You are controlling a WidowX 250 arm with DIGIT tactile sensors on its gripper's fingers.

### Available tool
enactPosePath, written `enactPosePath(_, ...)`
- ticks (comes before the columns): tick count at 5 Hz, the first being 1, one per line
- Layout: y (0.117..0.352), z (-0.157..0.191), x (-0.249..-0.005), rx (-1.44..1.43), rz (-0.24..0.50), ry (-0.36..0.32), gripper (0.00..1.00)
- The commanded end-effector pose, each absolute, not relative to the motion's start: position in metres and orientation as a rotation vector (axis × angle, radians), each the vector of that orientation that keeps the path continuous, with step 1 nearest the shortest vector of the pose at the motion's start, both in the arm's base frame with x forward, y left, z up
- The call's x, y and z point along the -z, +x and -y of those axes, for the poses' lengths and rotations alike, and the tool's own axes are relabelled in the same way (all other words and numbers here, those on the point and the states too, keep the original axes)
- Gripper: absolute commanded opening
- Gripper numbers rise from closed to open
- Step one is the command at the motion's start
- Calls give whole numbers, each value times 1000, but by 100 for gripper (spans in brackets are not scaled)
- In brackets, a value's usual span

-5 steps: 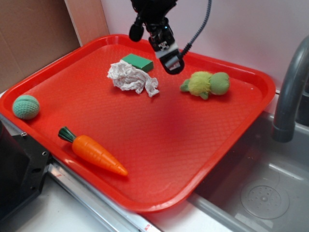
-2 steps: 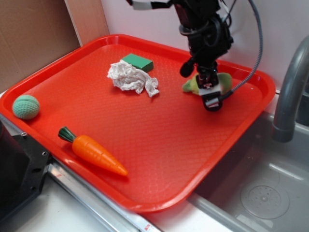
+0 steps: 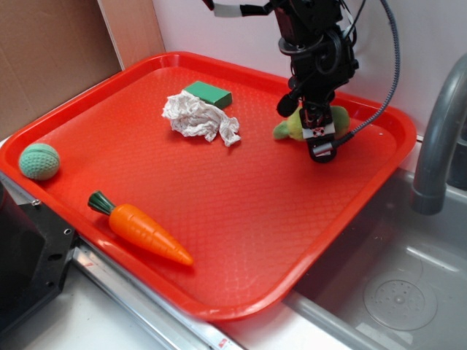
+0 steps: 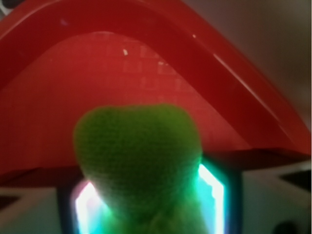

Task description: Grab the green animal.

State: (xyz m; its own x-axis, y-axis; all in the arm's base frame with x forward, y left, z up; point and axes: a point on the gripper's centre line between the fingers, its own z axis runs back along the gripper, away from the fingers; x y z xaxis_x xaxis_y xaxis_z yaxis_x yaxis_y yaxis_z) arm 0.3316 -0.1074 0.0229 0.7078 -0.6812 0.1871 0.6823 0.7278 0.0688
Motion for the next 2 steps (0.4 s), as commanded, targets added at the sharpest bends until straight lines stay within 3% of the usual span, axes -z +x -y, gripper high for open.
enactPosePath(1,313,94,-93,519,97,100,0)
enactPosePath(2,283,77,-126,335,67,115,0)
